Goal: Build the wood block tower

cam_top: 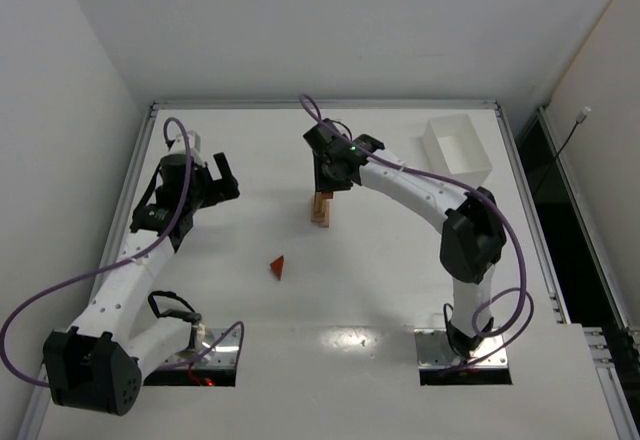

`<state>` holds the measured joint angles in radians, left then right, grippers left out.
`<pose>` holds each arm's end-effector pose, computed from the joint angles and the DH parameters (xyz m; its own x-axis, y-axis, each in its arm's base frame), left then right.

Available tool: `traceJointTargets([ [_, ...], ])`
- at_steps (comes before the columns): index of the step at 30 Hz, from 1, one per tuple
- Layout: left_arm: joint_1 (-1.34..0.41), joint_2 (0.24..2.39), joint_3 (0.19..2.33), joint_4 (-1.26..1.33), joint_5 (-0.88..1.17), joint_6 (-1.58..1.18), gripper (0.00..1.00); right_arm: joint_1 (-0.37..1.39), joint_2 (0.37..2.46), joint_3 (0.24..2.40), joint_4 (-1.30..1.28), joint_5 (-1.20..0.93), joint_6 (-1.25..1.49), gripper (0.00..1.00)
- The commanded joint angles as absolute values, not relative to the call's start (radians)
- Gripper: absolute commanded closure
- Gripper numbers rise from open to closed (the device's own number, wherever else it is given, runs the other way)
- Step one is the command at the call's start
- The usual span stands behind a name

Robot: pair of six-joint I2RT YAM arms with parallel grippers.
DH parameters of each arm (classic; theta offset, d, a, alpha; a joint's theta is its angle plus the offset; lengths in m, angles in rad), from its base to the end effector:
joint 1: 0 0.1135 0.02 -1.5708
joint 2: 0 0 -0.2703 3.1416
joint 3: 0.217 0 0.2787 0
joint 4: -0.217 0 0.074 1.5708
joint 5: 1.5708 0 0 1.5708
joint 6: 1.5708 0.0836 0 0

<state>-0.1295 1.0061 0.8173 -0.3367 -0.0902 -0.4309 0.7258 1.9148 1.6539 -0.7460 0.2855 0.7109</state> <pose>0.2885 -0.0300 0.2708 -0.4734 -0.3578 -0.8049 -0.1611 0.9335 -0.3203 0.3687 0.2957 0.2254 -0.8211 0.1084 -0.5603 0.0152 0.9856 0.1684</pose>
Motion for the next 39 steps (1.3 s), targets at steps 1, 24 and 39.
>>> traceJointTargets([
  [1,-0.127,0.979,0.822,-0.295,-0.086,-0.442,0.0,0.768,1.933,1.721,-0.744,0.336,0.741,1.0],
  [24,-0.127,0.969,0.813,-0.276,-0.067,-0.442,0.0,0.811,1.98,1.726,-0.741,0.333,0.851,1.0],
  [39,-0.127,1.008,0.813,-0.258,-0.067,-0.442,0.0,0.761,1.999,1.677,-0.741,0.279,0.842,1.0],
])
